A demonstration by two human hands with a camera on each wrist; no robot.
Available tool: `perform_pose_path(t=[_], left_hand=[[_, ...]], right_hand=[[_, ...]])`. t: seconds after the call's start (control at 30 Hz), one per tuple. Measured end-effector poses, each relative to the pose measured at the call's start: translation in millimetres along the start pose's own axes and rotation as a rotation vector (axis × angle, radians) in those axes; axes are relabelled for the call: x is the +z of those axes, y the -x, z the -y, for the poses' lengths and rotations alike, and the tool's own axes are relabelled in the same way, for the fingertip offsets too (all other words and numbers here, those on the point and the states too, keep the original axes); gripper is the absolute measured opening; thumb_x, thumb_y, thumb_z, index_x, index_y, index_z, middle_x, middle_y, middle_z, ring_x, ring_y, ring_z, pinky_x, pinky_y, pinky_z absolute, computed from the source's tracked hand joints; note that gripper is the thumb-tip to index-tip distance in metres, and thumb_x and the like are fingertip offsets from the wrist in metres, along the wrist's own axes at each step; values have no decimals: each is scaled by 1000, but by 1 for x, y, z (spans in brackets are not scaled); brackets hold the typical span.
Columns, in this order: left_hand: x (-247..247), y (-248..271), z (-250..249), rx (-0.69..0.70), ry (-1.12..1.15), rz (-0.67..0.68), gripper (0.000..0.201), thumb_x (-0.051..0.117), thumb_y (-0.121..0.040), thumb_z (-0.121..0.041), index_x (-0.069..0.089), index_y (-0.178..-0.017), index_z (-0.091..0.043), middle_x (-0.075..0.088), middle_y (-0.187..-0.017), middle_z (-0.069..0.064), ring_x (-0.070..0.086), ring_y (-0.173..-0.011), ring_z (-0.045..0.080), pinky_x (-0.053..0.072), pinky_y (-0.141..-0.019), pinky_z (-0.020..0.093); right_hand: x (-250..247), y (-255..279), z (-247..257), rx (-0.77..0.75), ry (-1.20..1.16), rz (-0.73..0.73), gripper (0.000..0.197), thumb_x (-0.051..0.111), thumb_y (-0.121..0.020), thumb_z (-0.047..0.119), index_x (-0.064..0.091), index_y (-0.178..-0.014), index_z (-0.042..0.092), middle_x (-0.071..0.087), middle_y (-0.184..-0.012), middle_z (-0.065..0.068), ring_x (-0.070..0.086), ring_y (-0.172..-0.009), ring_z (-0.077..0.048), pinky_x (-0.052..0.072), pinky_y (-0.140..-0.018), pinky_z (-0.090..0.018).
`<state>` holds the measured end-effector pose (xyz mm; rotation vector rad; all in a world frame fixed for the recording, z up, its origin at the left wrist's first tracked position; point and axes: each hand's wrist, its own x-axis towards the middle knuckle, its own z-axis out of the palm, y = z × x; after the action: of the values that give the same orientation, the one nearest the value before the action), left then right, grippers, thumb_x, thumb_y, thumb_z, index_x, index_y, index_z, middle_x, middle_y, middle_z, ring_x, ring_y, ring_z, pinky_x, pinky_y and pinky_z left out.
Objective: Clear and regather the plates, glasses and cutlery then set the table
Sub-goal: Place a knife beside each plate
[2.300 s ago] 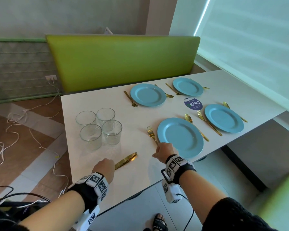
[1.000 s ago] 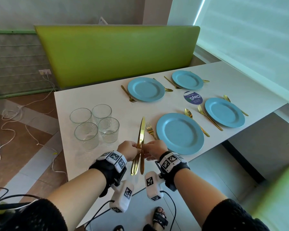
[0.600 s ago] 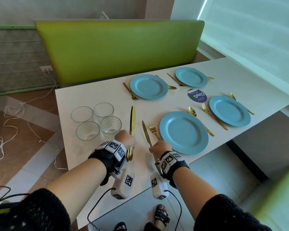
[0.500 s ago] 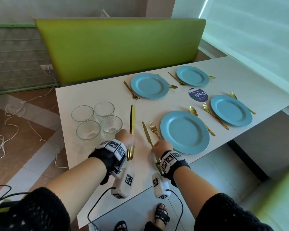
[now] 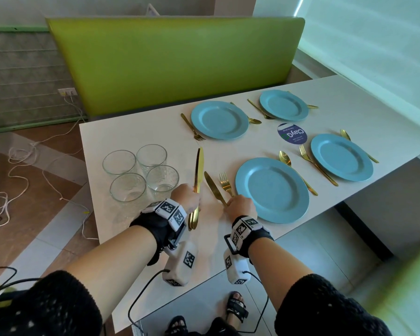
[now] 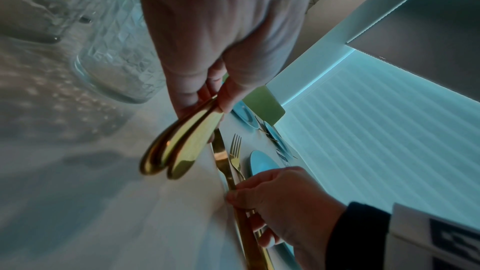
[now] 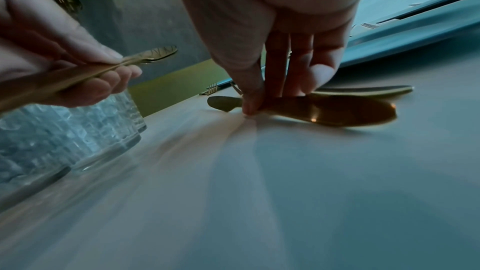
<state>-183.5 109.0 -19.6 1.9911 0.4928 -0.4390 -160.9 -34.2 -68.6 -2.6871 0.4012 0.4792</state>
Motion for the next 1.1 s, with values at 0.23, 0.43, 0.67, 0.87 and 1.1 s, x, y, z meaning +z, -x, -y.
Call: perform_pose_path(t=[0.23,0.43,0.67,0.87,1.1], left_hand=[[-1,-2,2,3,-14,7,27,49,-92,-6,47,-67,-13,53,-66,1,62,-76,29,46,-52,20],[0,-1,-2,-12,-30,14,26,50,-91,-8,49,-66,-14,56,-66,3,65,-78,28,55,-77,35],[1,1,-2,-15,-12,4,23,51,-91,-8,50,-68,-14,63,-84,11,69,-86,32,57,-85,40],[3,-1,0,-16,5,2,25,51,-91,-7,50,-66,-14,58,-68,4,61,-68,26,55,-74,35],[3,1,1,-34,9,8,23,52,-91,-8,51,-69,-14,60,-74,7,70,-89,34,56,-86,41]], right_hand=[[-1,-2,1,10,36,-34,26,52,-91,18,69,-109,14,67,-108,-9,65,-101,-28,52,-82,-33],[-3,-1,1,27,45,-35,25,53,-90,18,69,-109,15,67,-108,-9,64,-101,-27,51,-81,-32],[-3,-2,0,34,18,-39,23,56,-89,19,70,-107,16,68,-106,-9,65,-98,-28,51,-80,-32],[-3,-2,-1,34,12,-38,23,56,-89,20,70,-107,16,68,-106,-9,65,-99,-28,52,-82,-33],[-5,-1,-1,44,12,-39,23,56,-89,19,70,-107,15,68,-105,-9,65,-98,-28,51,-80,-33]])
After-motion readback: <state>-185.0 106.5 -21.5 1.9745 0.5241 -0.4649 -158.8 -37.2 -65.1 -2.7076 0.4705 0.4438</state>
